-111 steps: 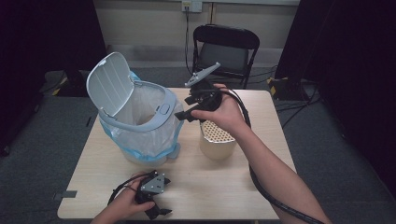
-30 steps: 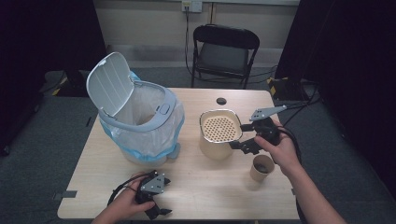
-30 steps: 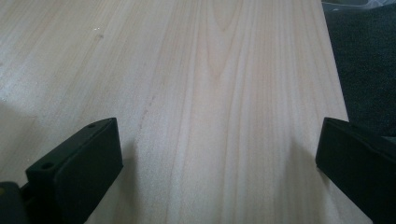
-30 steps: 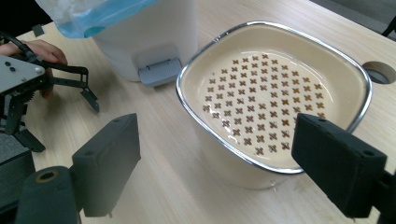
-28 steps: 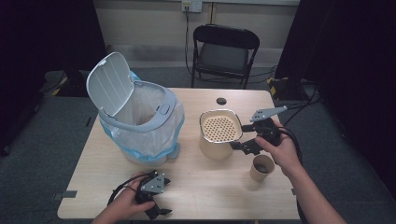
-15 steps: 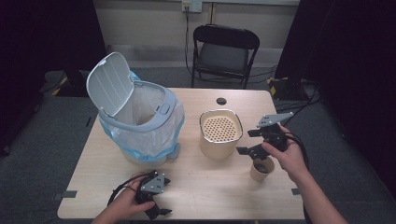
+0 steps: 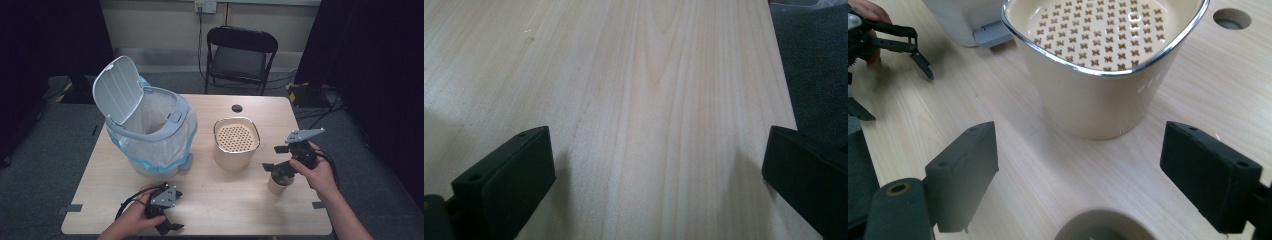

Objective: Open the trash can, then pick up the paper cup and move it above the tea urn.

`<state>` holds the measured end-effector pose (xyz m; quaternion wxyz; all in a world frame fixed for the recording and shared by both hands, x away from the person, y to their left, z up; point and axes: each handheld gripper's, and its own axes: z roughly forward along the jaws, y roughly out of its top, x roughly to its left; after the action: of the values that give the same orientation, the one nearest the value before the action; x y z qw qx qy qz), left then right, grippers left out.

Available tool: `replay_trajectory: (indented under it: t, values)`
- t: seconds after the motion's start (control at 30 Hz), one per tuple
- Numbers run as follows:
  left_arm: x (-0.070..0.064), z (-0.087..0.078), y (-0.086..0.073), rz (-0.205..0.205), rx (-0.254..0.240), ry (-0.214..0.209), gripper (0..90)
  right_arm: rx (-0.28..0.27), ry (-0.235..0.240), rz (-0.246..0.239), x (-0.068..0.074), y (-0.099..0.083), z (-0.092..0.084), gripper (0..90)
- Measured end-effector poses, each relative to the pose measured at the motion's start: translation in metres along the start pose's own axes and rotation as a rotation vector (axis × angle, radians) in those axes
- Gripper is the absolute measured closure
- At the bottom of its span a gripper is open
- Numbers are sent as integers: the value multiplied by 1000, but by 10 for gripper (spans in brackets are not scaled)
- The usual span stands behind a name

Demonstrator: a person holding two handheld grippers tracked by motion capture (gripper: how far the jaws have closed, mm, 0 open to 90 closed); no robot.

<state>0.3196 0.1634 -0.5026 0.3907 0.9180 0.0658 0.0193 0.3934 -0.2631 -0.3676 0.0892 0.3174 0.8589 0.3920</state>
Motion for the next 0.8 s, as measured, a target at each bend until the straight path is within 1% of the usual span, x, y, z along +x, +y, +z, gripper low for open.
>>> replay_trajectory:
  t: [0.23, 0.3, 0.47, 0.6, 0.7, 0.8]
  values:
    - [0, 0, 0, 0, 0, -1, 0, -15, 1, 22, -4, -12, 0, 148]
    - [0, 0, 0, 1, 1, 0, 0, -19, -6, 33, -5, -16, -2, 148]
    - [0, 0, 0, 0, 0, -1, 0, -27, -14, 40, -6, -24, -6, 149]
    - [0, 0, 0, 0, 0, -1, 0, -13, -14, 39, -7, -32, -6, 149]
    - [0, 0, 0, 0, -1, -3, 0, -13, -10, 44, -7, -38, -7, 149]
    - [0, 0, 0, 1, 0, -3, 0, -10, -15, 47, -8, -45, -8, 149]
